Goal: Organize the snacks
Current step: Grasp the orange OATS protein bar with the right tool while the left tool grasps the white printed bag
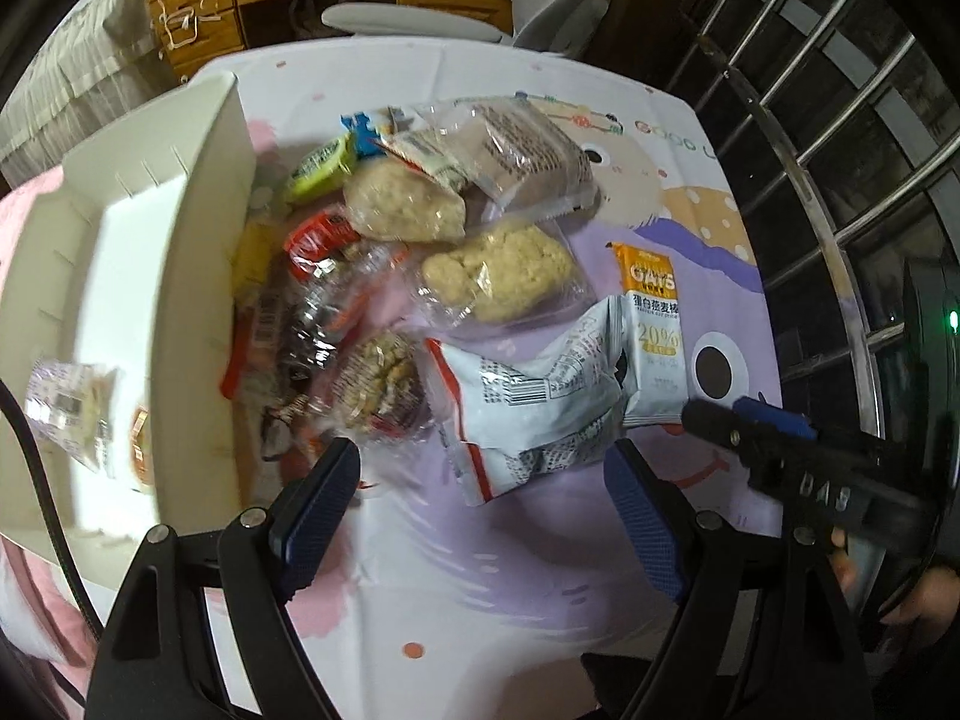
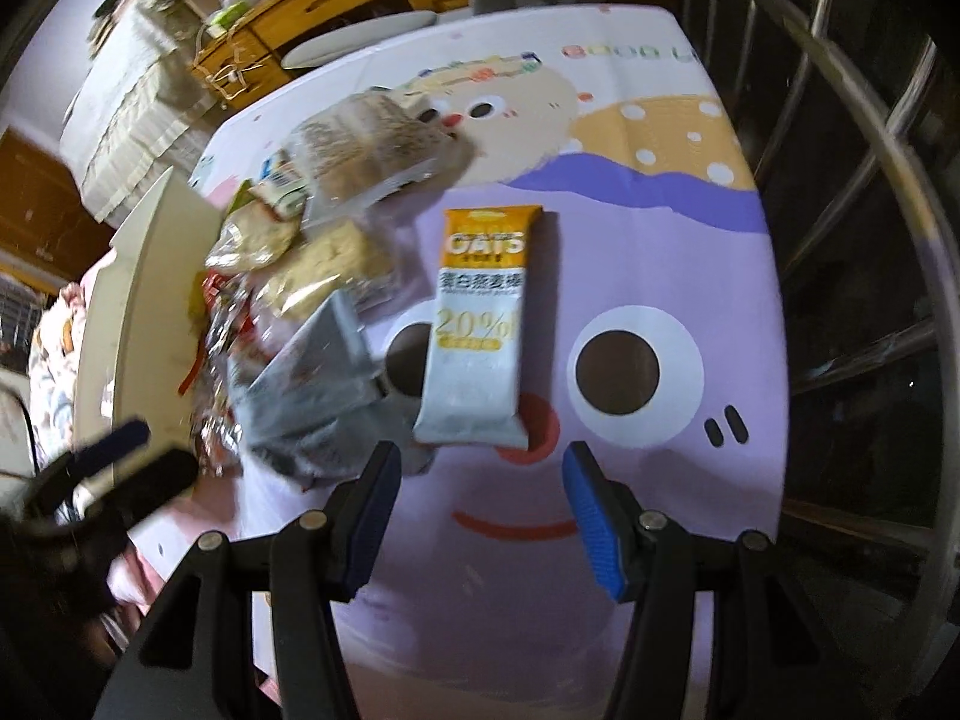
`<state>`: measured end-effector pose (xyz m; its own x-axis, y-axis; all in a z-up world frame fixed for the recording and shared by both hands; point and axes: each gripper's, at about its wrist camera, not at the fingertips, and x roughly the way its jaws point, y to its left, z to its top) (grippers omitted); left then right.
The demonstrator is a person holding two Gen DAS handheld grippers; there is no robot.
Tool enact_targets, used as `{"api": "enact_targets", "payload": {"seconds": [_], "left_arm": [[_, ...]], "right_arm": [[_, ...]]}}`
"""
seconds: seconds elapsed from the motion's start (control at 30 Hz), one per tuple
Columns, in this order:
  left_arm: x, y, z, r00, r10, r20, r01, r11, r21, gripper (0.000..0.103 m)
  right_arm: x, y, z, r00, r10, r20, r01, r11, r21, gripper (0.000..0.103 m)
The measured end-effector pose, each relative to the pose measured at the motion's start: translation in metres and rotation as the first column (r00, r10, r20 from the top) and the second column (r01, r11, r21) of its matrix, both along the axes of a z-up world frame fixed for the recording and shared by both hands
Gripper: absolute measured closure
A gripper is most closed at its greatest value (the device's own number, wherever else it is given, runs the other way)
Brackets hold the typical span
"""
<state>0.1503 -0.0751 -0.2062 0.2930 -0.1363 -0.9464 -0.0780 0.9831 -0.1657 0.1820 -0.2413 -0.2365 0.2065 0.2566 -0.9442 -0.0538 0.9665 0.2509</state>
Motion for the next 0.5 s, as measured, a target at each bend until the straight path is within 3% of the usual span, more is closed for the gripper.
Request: {"api": "enact_targets", "payload": {"seconds": [0.3,0.5], "left_arm": [[0.015,-0.024,-0.032,0.999,0.021,-0.044,-0.021,1.0,-0.012,0.02],[0.029,-0.035,-0.044,0.997,0.038,-0.062,-0.039,0.999,-0.012,0.02]], "right_arm": [[0.037,-0.001,-0.018,0.999,-0.03,-0.043,0.032,0.999,0.039,0.046],[0.056,0.002,-0.024,0.998,-0.016,-0.057,0.017,1.0,0.01,0.046]]}}
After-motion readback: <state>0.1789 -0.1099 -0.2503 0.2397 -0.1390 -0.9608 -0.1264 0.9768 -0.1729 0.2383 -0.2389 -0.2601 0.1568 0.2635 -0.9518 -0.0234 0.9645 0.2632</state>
